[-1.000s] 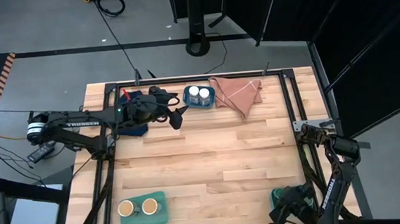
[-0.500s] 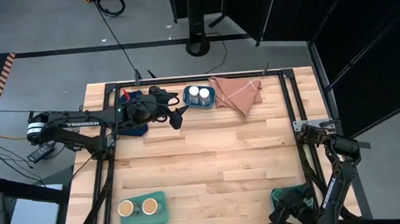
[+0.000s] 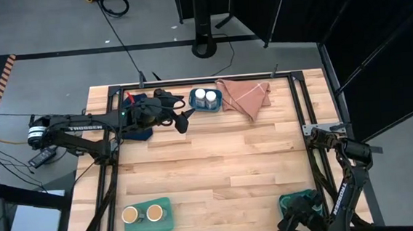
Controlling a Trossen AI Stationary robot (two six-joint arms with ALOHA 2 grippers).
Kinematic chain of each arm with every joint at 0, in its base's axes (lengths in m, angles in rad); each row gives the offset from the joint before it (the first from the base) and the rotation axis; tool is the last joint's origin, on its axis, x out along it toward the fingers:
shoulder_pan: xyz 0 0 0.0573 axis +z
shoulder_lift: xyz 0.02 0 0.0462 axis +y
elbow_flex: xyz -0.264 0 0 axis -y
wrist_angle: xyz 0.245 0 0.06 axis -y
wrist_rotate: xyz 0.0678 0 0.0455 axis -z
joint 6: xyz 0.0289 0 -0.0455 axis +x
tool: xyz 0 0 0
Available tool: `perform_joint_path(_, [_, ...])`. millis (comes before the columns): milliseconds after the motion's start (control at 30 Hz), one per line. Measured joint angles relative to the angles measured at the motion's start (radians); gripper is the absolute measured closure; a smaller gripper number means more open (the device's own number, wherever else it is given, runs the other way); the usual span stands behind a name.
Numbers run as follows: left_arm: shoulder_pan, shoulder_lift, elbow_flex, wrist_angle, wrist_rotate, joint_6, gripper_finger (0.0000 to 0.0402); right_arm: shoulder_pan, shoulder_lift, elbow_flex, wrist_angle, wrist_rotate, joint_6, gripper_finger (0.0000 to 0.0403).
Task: Sort spices by type
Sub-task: Put the green seasoning bottle into the blue green bin
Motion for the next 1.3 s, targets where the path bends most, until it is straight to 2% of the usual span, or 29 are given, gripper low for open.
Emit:
perform_joint_path(933, [0.000,0.000,0.000,0.009,0.027,-0.023,0.0051,0.000,0.001,0.001,0.020,-0.051,-0.031,0.0166])
perform_joint_path(1300, [0.000,0.000,0.000,0.013,0.027,-0.023,0.0051,0.000,-0.048,-0.002,-0.023,-0.045,-0.053,0.0167])
